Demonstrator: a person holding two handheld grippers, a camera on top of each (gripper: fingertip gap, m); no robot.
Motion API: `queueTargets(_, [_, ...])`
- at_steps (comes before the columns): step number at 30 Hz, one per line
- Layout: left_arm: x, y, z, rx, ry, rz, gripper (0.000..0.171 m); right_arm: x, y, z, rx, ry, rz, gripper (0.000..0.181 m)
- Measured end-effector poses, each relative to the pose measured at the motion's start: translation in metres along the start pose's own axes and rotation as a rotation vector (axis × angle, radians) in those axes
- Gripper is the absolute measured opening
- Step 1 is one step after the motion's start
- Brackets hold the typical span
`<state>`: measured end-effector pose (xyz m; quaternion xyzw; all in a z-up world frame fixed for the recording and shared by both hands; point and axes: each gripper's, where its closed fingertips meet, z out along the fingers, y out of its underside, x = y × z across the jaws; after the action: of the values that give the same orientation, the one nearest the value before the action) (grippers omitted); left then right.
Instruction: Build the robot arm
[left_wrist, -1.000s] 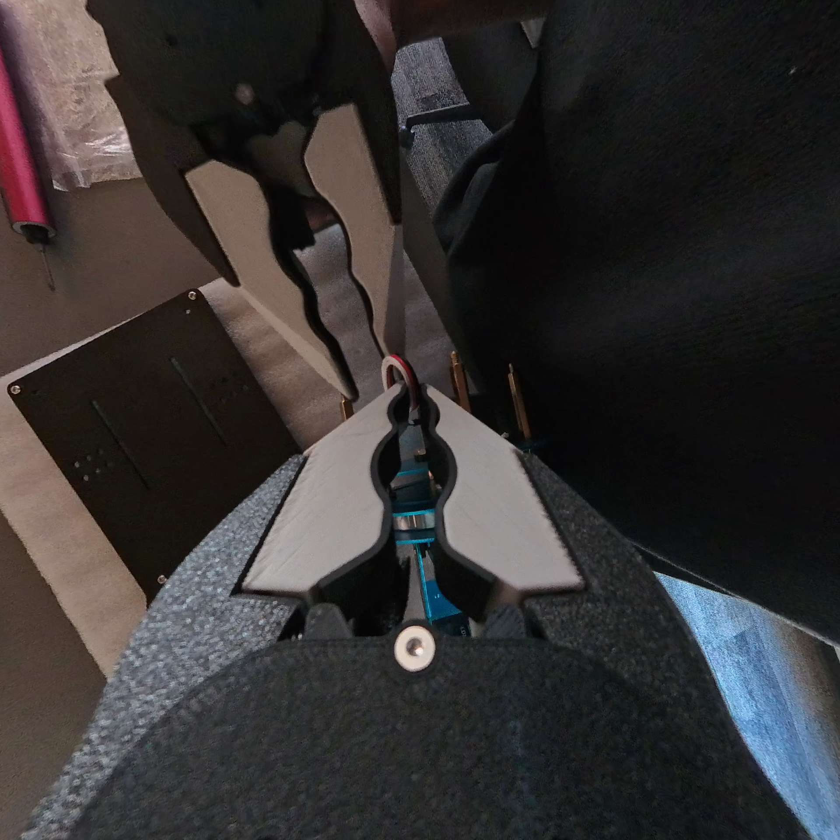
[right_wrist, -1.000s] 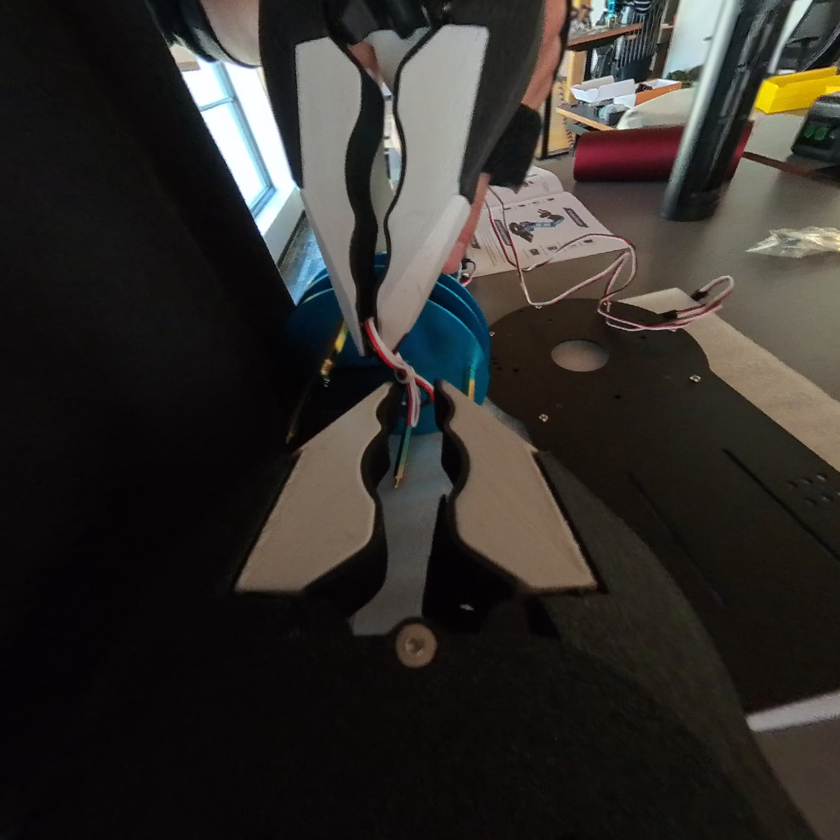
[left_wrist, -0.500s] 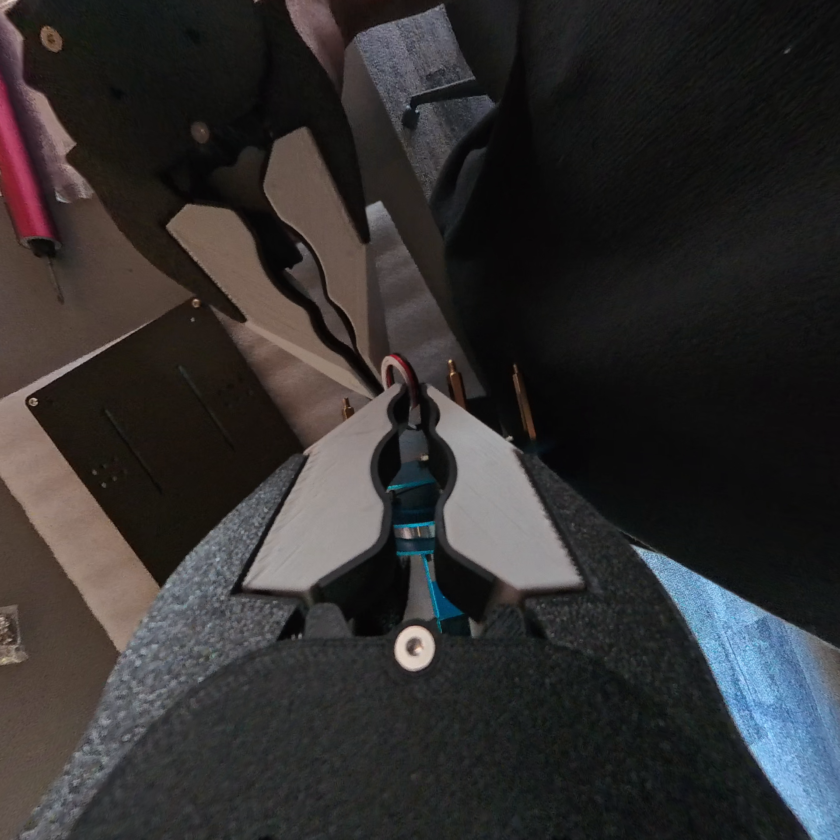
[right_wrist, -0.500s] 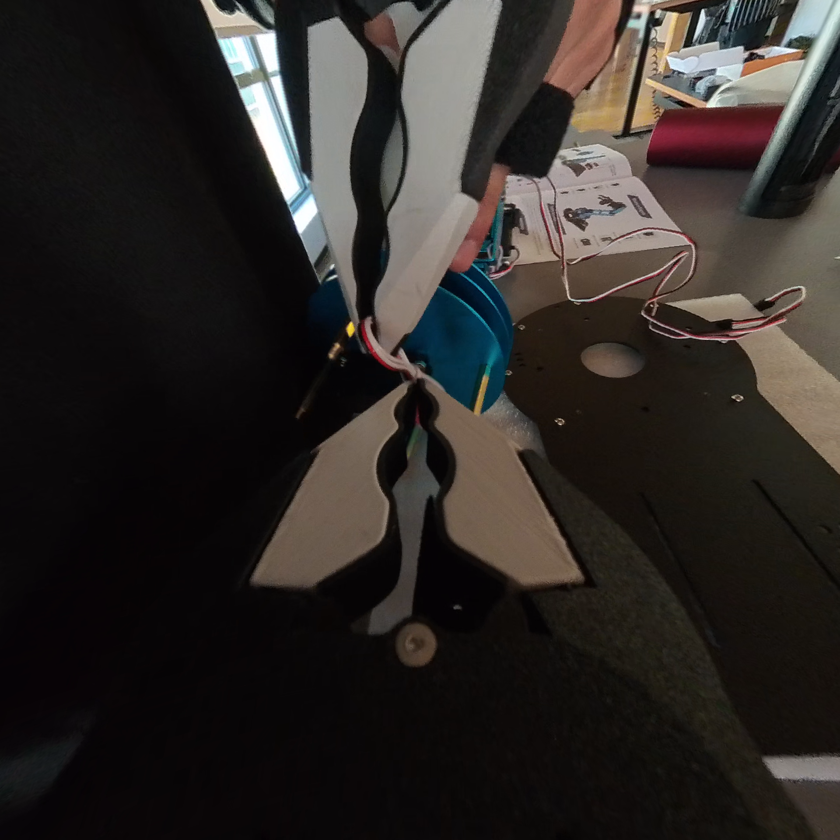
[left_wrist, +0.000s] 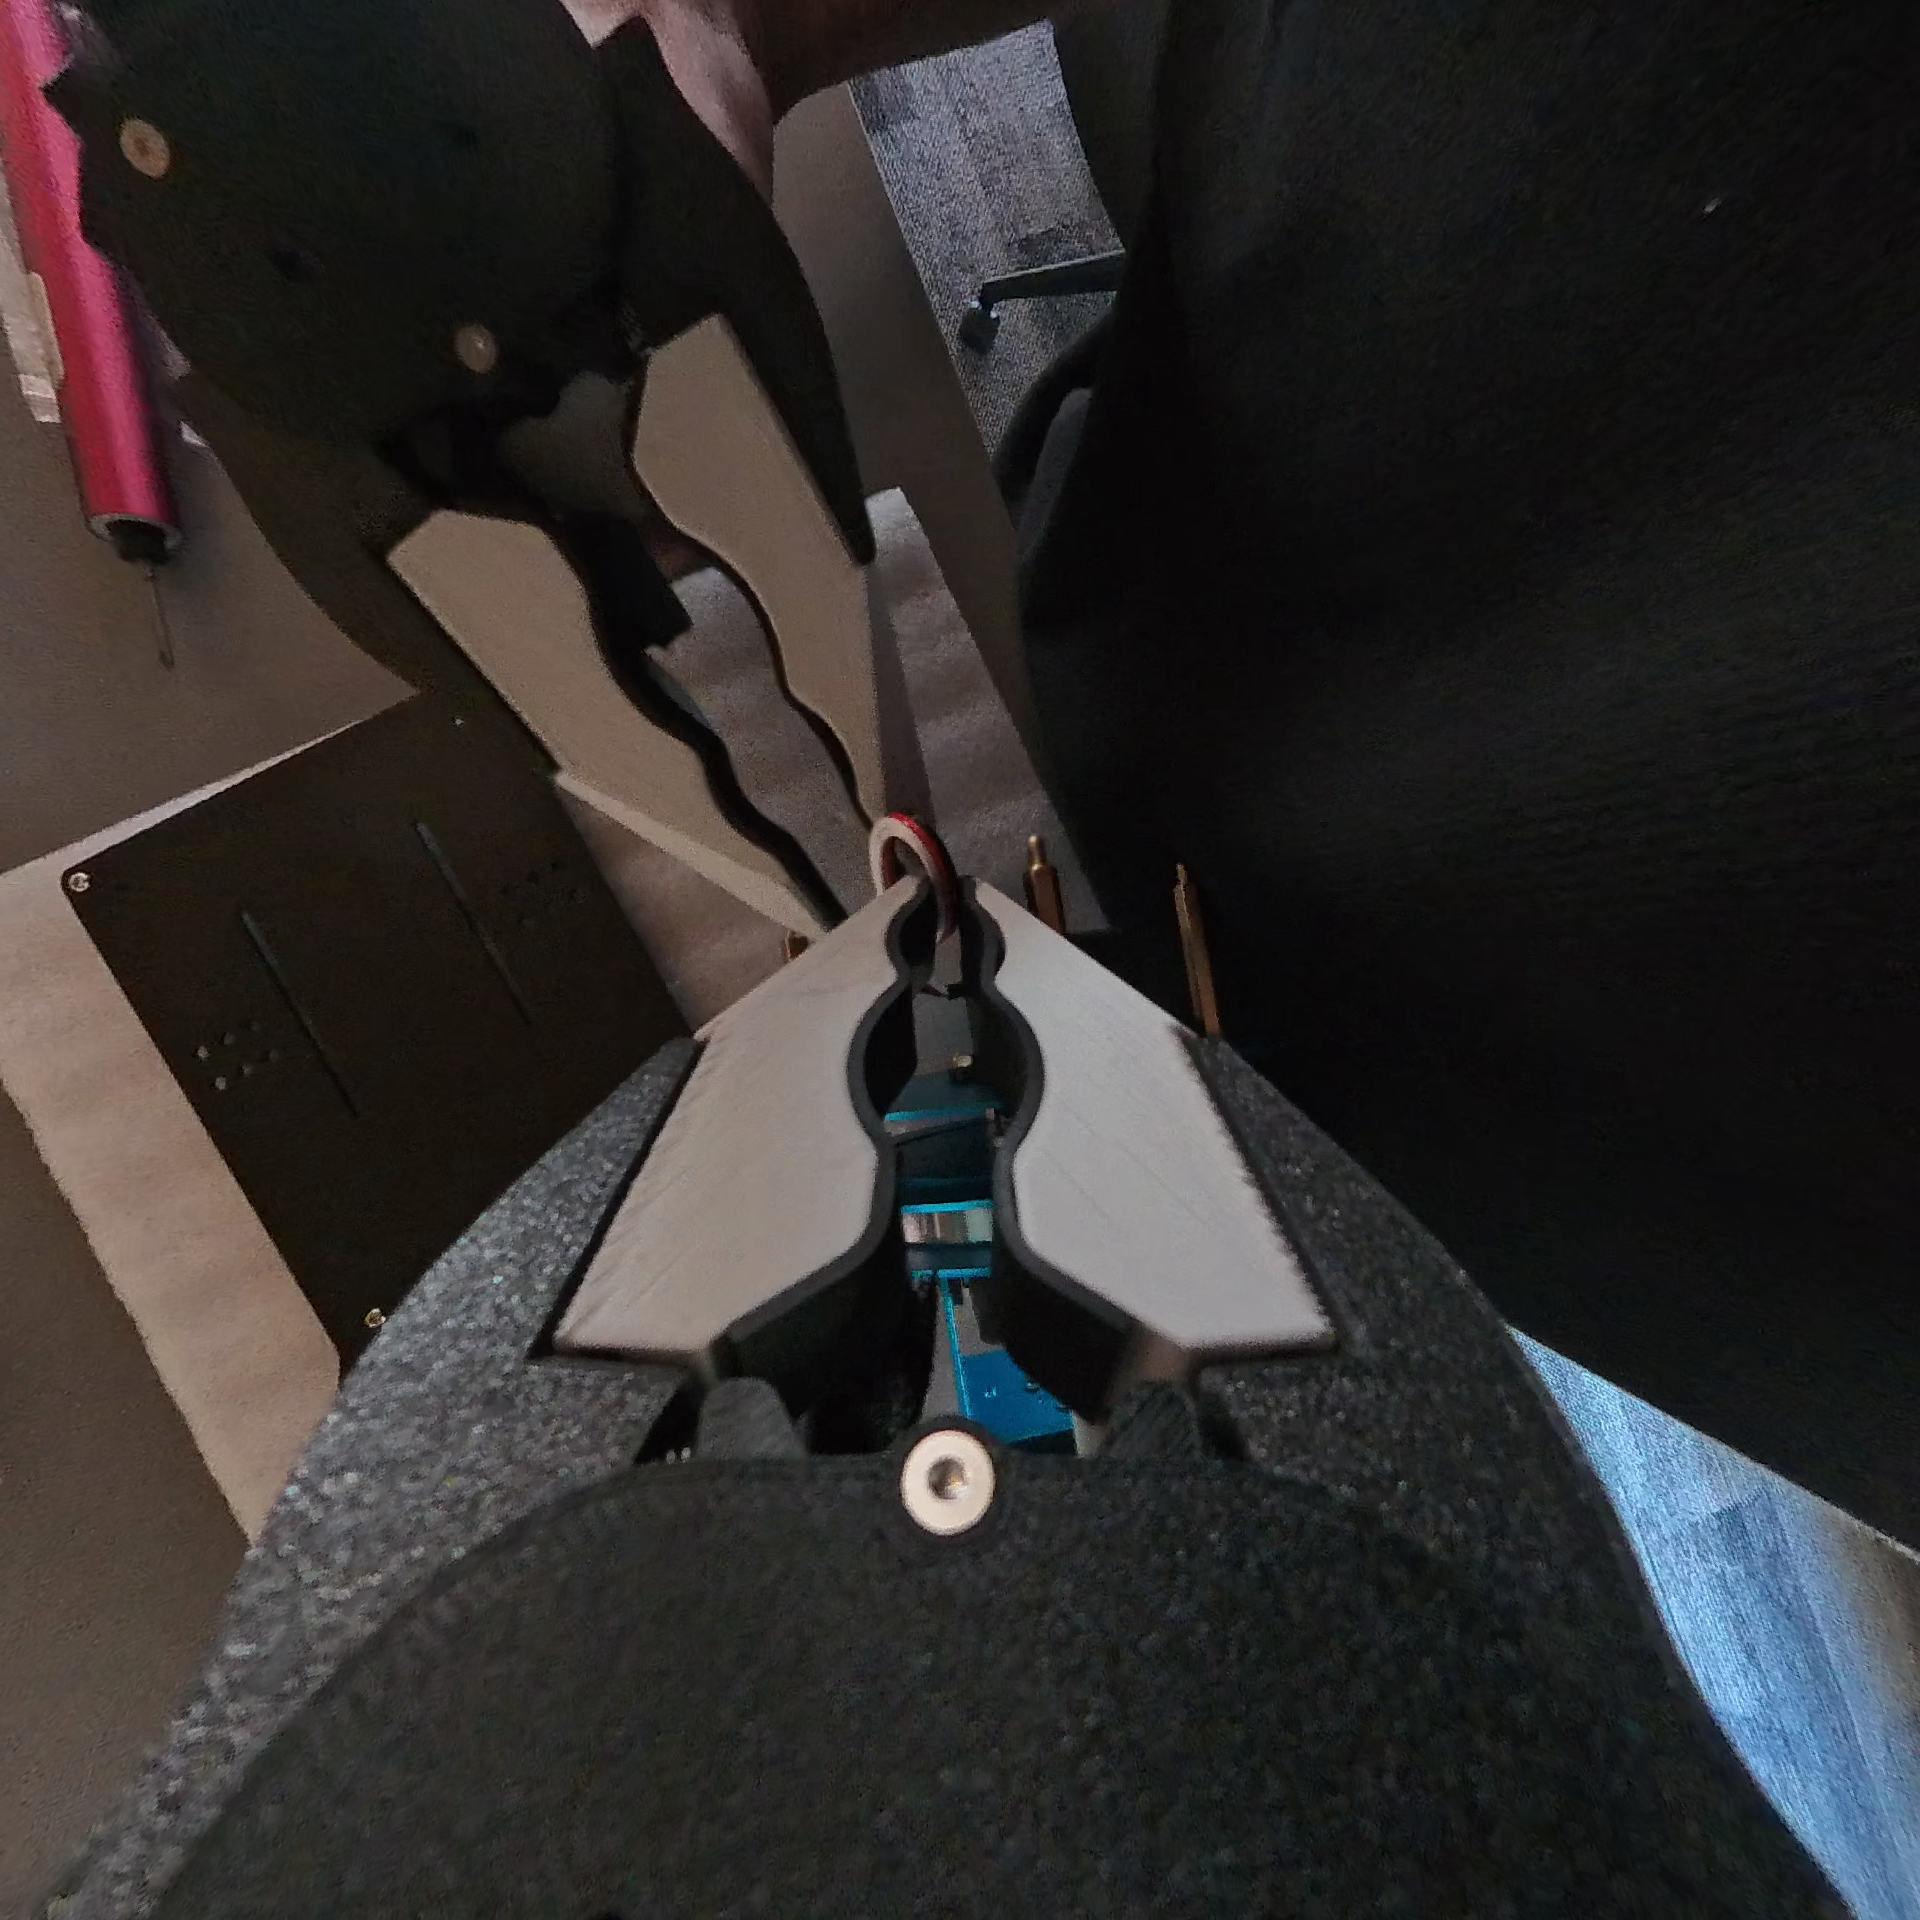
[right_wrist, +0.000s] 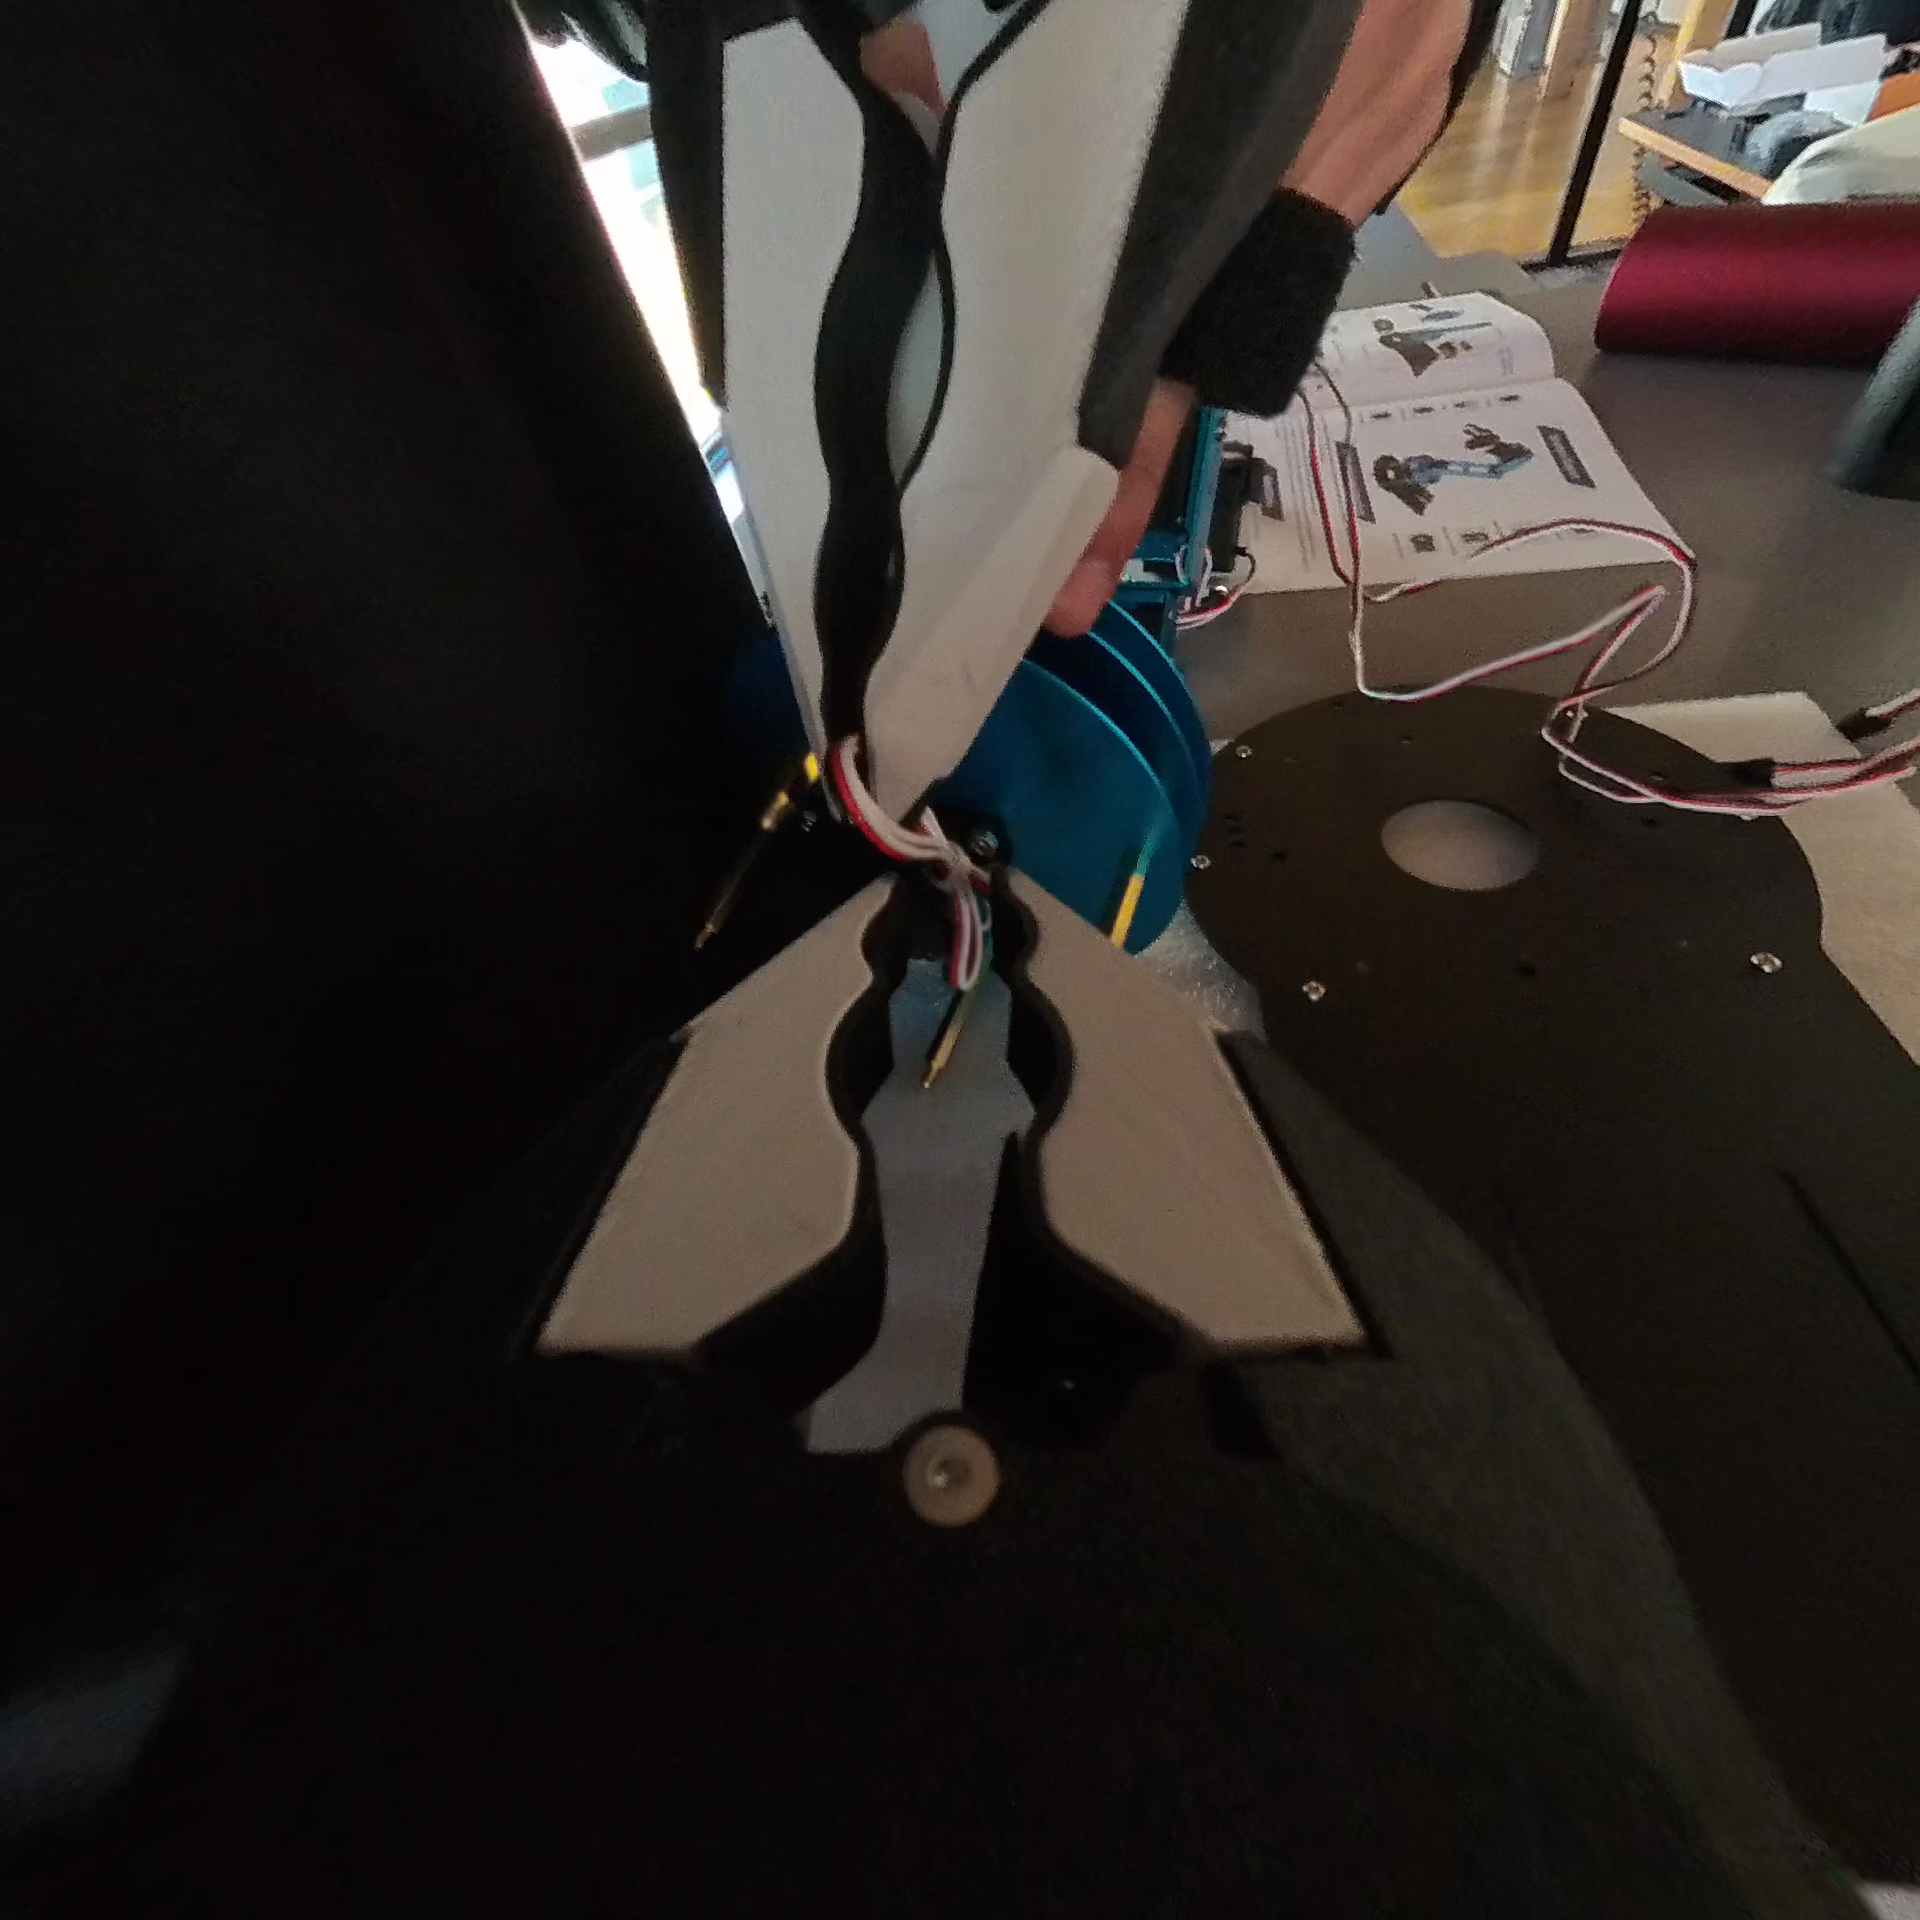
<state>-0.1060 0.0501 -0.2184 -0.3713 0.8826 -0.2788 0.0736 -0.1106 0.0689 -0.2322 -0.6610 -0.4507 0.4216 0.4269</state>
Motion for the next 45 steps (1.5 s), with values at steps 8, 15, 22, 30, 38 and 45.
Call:
queueTargets(8, [0.001,-0.001,0.0,0.01,0.005,0.004,0.002,-0.003,-0.001,0.0,-0.029,-0.065,-0.034,0.007])
queueTargets(15, [0.003,-0.002,0.0,0.013,0.025,0.019,0.002,-0.007,0.001,-0.003,-0.044,-0.164,-0.032,0.005])
queueTargets(22, [0.002,-0.003,0.001,0.009,0.043,0.043,0.002,-0.008,0.001,-0.005,-0.023,-0.283,0.018,0.004])
queueTargets(30, [0.006,0.0,0.001,-0.028,0.078,0.127,0.002,-0.007,0.001,-0.005,-0.061,-0.462,0.053,0.002])
queueTargets(38, [0.008,-0.005,0.007,-0.032,0.097,0.147,0.001,0.013,-0.015,-0.008,-0.005,-0.499,0.138,0.0])
queueTargets(45, [0.002,-0.002,0.005,-0.033,0.075,0.126,0.002,0.024,-0.01,-0.019,-0.013,-0.363,0.15,0.0])
